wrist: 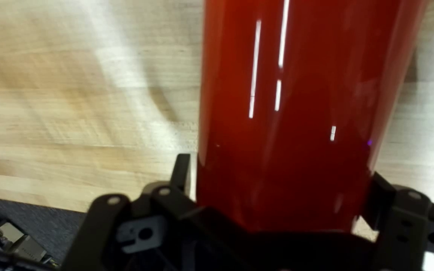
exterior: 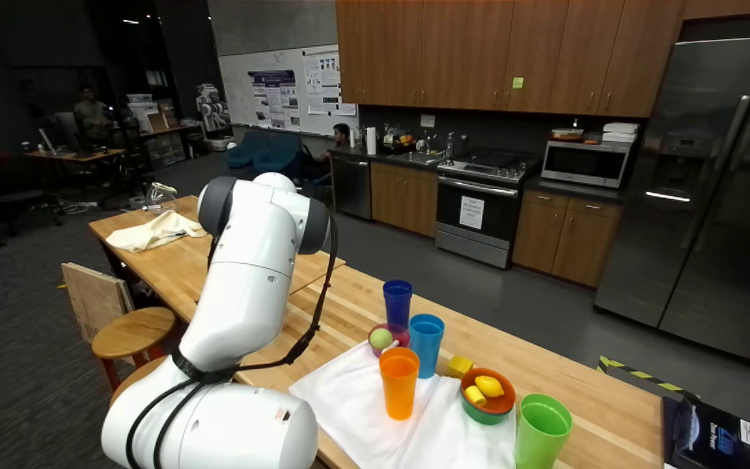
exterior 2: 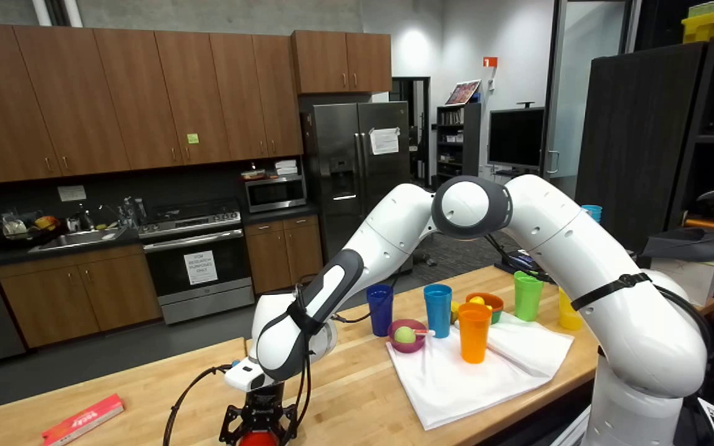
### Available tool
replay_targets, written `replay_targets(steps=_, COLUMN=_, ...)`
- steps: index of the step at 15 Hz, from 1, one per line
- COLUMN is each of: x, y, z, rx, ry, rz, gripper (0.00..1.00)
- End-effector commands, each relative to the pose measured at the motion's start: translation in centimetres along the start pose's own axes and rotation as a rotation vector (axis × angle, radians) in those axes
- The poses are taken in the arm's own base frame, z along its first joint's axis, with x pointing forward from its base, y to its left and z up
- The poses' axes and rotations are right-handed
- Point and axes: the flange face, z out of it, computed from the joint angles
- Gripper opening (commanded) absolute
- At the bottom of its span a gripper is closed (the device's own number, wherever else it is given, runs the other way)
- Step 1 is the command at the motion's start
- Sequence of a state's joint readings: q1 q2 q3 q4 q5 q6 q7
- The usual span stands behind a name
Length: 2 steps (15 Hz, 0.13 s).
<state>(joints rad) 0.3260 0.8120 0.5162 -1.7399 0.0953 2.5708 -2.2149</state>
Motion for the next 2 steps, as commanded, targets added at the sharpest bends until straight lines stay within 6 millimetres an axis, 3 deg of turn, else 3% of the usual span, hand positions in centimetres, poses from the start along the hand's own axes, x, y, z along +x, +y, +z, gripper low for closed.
replay_targets(steps=1, x=-0.07, y=0.1, z=0.03, rx=0.0, ry=0.0, rz=0.0, gripper=1.0)
replay_targets(steps=2, x=-0.07, y=0.1, z=0.03, rx=0.0, ry=0.0, rz=0.0, gripper=1.0)
